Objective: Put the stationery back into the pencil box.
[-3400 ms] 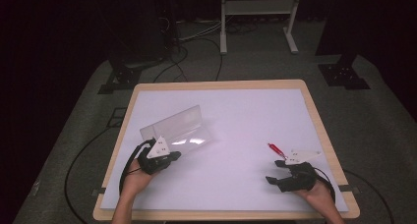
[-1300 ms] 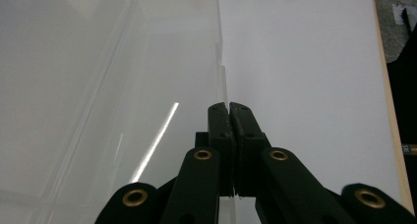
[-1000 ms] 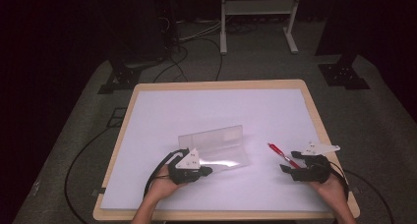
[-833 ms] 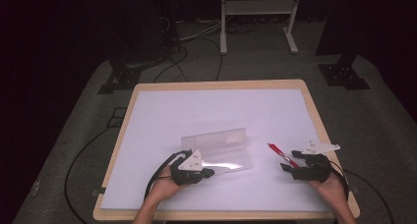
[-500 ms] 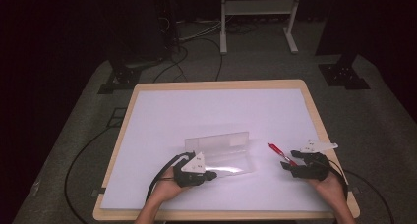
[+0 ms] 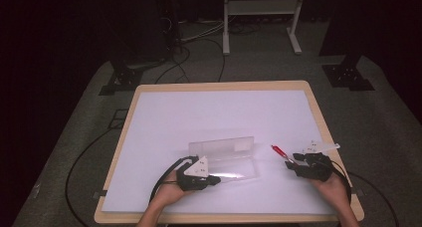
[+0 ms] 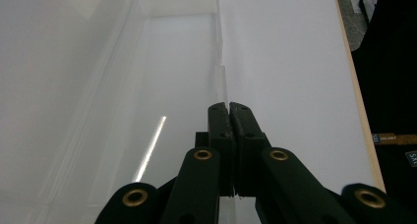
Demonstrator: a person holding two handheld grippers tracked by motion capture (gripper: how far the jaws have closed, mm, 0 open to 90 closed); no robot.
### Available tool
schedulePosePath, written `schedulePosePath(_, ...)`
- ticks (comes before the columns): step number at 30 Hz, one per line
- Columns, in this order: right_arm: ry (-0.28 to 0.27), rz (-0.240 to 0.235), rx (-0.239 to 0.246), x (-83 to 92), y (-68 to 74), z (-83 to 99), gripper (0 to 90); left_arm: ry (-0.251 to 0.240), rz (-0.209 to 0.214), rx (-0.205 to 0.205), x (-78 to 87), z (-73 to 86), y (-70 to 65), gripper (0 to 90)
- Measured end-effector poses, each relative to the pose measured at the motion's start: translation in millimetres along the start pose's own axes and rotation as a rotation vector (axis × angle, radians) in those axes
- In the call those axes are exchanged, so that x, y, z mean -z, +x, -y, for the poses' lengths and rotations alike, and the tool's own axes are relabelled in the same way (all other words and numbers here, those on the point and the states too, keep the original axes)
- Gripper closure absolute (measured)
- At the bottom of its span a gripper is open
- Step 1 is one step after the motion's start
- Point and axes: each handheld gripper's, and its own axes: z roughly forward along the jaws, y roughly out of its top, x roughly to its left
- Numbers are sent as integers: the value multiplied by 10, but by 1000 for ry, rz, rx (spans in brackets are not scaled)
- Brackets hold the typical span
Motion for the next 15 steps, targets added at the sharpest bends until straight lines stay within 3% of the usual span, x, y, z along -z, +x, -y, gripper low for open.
schedulePosePath(15,17,22,3,-20,-13,0,697,0,26,19,-16,38,13,886)
